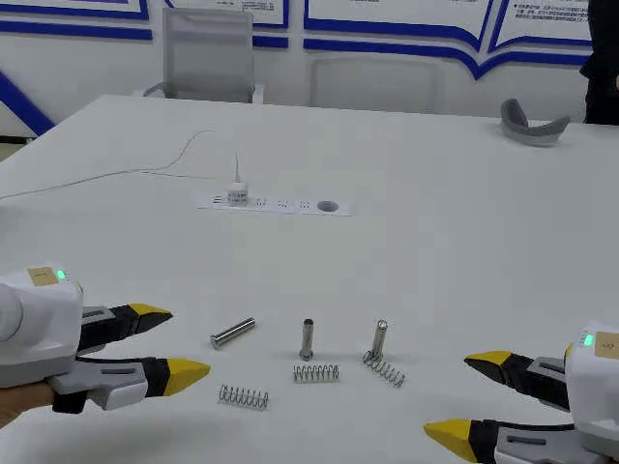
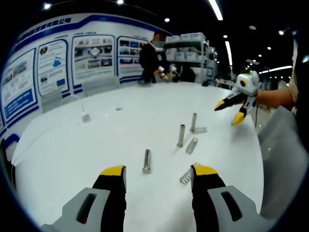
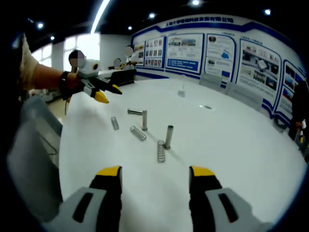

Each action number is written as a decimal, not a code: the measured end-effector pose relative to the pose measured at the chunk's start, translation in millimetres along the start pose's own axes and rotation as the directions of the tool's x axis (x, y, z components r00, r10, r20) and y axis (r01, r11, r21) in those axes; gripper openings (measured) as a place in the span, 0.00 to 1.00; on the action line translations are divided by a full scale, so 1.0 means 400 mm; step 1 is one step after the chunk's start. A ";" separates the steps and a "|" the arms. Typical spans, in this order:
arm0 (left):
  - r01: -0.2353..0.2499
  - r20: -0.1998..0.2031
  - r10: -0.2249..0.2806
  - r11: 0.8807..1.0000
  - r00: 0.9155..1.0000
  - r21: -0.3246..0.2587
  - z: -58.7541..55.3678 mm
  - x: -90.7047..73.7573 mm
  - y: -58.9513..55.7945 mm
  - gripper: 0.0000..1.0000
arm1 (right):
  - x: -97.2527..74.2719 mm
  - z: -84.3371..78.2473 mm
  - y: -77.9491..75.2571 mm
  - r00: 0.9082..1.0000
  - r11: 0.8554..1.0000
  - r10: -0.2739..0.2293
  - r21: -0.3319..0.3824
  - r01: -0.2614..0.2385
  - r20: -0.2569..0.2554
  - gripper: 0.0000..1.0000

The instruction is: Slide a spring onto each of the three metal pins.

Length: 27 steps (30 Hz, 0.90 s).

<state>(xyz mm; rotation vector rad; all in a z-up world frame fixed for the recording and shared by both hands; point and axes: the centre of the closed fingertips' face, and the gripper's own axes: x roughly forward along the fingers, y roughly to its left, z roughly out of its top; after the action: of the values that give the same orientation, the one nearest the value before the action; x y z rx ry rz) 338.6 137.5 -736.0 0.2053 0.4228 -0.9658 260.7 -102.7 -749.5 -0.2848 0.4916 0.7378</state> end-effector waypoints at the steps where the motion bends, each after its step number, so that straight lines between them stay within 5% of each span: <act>1: 0.001 -0.005 -0.001 1.000 1.000 0.005 0.004 0.006 0.003 0.54 | 0.000 0.000 0.001 1.000 1.000 0.001 -0.001 -0.001 -0.001 0.57; 17: 0.024 -0.070 -0.021 0.999 0.997 0.045 0.044 0.088 0.028 0.41 | 0.006 -0.007 0.018 1.000 1.000 0.006 -0.010 -0.006 -0.012 0.58; 27: 0.036 -0.134 -0.028 0.998 0.991 0.052 0.037 0.129 0.036 0.34 | 0.012 -0.008 0.026 1.000 1.000 0.007 -0.003 -0.007 -0.007 0.58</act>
<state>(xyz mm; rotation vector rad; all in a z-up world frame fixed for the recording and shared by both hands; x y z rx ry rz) 380.0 101.5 -745.6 0.3150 0.5242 -0.9992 255.6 -93.8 -755.6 -0.2891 0.4987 0.7448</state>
